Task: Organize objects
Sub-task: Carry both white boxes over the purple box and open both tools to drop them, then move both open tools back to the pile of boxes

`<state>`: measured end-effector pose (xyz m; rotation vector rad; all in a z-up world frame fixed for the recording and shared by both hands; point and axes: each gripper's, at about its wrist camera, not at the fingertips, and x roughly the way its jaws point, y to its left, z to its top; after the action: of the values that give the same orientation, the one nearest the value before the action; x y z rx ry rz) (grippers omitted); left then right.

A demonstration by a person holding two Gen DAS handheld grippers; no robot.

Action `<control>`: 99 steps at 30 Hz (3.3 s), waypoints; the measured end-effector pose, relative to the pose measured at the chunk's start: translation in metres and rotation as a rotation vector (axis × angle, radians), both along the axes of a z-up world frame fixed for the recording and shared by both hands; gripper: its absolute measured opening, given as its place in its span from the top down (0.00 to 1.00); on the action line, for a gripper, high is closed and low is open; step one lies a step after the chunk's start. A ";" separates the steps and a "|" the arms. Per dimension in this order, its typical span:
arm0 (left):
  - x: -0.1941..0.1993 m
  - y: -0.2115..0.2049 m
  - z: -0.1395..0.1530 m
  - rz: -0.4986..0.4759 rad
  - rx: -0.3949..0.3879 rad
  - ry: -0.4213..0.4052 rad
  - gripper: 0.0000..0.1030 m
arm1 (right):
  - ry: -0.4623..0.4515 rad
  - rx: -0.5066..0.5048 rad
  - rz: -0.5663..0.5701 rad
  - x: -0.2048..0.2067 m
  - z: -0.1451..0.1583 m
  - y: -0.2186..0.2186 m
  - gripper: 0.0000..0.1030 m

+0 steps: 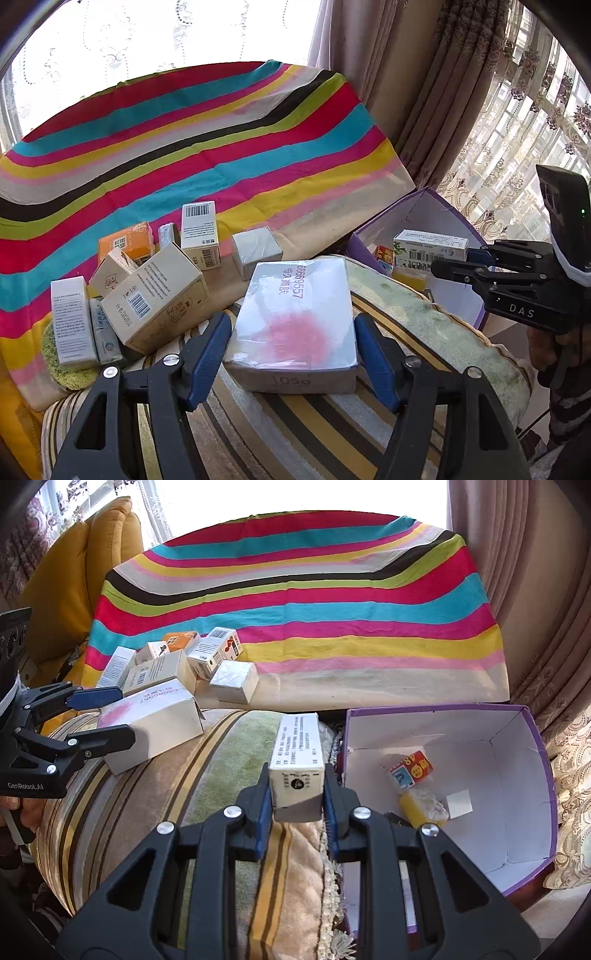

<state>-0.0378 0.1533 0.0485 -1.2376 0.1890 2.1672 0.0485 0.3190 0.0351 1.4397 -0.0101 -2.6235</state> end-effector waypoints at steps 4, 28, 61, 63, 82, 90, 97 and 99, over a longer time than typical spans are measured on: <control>0.002 0.023 0.002 -0.017 0.015 -0.023 0.33 | 0.009 0.028 -0.074 0.006 -0.002 0.029 0.73; 0.035 0.157 -0.022 -0.274 -0.034 -0.119 0.18 | -0.011 0.103 -0.335 0.024 -0.019 0.123 0.59; 0.007 0.031 0.002 0.007 0.130 -0.069 0.18 | 0.021 0.156 -0.249 0.014 -0.002 0.080 0.28; 0.006 0.018 0.004 0.034 0.137 -0.066 0.18 | 0.022 0.156 -0.238 0.013 -0.001 0.077 0.28; -0.001 -0.131 -0.004 0.378 0.157 -0.049 0.18 | 0.025 0.123 -0.091 -0.003 0.006 0.017 0.23; -0.014 -0.169 -0.011 0.508 0.118 -0.049 0.18 | 0.013 0.135 -0.019 -0.021 0.004 -0.019 0.22; -0.042 -0.165 -0.022 0.555 -0.022 -0.028 0.18 | -0.009 0.099 0.009 -0.046 0.002 -0.051 0.22; -0.050 -0.162 -0.026 0.555 -0.058 -0.030 0.18 | -0.024 0.093 0.028 -0.055 -0.002 -0.063 0.22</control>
<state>-0.0883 -0.0092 0.0221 -1.4849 -0.1237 2.6188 -0.0062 0.2564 0.0332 1.4894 0.1307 -2.6159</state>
